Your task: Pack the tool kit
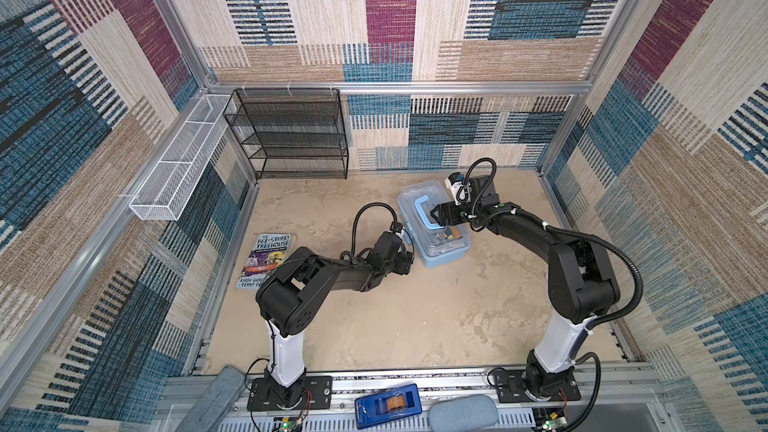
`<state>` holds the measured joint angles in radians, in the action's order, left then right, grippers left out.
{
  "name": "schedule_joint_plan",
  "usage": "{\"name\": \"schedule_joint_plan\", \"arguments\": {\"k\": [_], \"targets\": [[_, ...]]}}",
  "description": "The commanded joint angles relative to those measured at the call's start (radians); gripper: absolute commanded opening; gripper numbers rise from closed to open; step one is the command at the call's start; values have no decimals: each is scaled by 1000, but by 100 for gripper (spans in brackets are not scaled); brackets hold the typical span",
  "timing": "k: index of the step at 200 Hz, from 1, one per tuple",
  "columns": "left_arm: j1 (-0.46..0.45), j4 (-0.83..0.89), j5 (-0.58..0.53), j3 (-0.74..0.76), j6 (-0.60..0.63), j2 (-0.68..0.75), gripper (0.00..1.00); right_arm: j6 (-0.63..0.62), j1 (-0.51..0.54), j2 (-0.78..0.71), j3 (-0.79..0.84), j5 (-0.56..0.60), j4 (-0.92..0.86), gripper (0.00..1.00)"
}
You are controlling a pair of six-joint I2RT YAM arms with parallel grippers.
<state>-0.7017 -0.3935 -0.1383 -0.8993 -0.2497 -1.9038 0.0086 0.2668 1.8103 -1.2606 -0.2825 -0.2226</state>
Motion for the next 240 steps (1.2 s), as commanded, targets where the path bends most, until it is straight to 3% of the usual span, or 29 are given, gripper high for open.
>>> {"name": "schedule_joint_plan", "arguments": {"k": [1,32,75,135,183,240], "targets": [[-15,-123,-63,24,38,-10,79,-21,-2,4,22,57,-120,90],[-35,-250,-173,39,78,-49,80,-32,-3,-2,49,71,-89,89],[-40,-395,-198,51,99,-107,80,-31,-3,-1,93,79,-43,89],[-46,-358,-217,16,84,-129,79,-40,0,-34,171,26,-5,87],[-68,-433,-249,62,99,-129,79,-89,42,18,170,97,-69,82],[-106,-518,-300,112,117,-130,79,-87,76,-53,258,118,-79,78]]}}
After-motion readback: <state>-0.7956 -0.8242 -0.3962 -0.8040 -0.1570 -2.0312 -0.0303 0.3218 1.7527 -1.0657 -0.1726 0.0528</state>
